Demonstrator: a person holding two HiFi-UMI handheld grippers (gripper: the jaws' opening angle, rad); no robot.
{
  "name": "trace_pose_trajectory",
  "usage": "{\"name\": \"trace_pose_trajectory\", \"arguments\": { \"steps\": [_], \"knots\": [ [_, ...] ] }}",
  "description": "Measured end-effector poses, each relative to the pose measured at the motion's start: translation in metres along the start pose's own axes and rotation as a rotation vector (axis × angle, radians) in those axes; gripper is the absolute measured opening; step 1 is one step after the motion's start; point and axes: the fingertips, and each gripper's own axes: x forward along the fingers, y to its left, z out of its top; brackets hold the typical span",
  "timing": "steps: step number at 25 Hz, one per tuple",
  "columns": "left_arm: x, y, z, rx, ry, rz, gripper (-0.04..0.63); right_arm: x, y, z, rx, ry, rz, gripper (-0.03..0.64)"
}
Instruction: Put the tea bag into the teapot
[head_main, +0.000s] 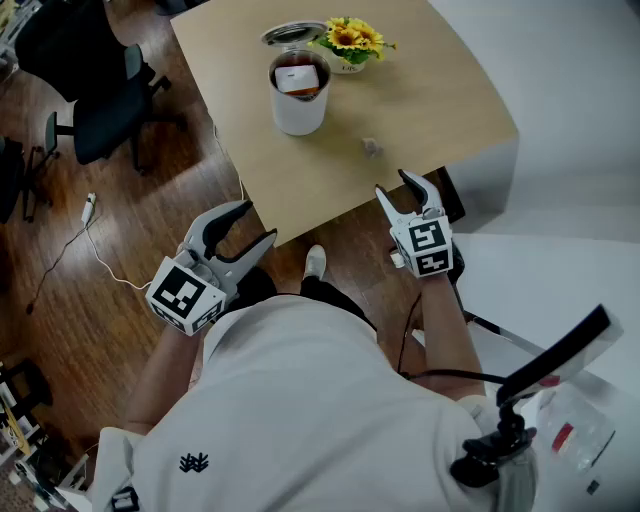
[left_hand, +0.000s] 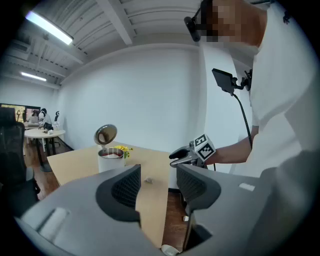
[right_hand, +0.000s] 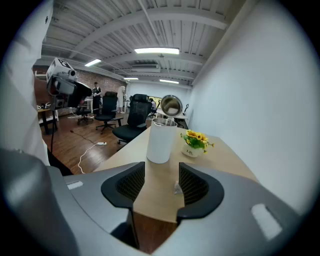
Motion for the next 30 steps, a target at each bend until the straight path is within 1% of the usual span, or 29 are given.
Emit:
{"name": "trace_pose_trajectory", "arguments": {
  "steps": [3, 9, 13, 19, 21, 25, 29, 30],
  "knots": [
    [0.009, 0.025, 0.001, -0.012, 0.011, 0.001, 0.204, 0.040, -0.021, -0.013, 0.037, 0.045, -0.009, 0.209],
    [0.017, 0.070, 0.005, 0.009, 0.039, 0.004, 0.204, 0.113, -0.055, -0.055, 0.120, 0.157, -0.020, 0.206],
    [0.014, 0.092, 0.006, -0.009, 0.055, 0.024, 0.204, 0.150, -0.068, -0.084, 0.133, 0.241, -0.024, 0.202],
    [0.007, 0.109, -0.003, -0.035, 0.077, 0.066, 0.204, 0.192, -0.074, -0.120, 0.139, 0.335, -0.004, 0.195],
    [0.004, 0.113, -0.006, -0.043, 0.083, 0.078, 0.204, 0.201, -0.074, -0.127, 0.145, 0.348, -0.007, 0.186],
    [-0.001, 0.115, -0.012, -0.056, 0.088, 0.094, 0.204, 0.207, -0.076, -0.133, 0.143, 0.352, -0.027, 0.144],
    [-0.008, 0.116, -0.011, -0.057, 0.082, 0.102, 0.204, 0.204, -0.080, -0.129, 0.131, 0.341, -0.049, 0.074],
    [-0.010, 0.117, -0.011, -0.056, 0.079, 0.103, 0.204, 0.203, -0.080, -0.127, 0.126, 0.340, -0.055, 0.071]
  ]
}}
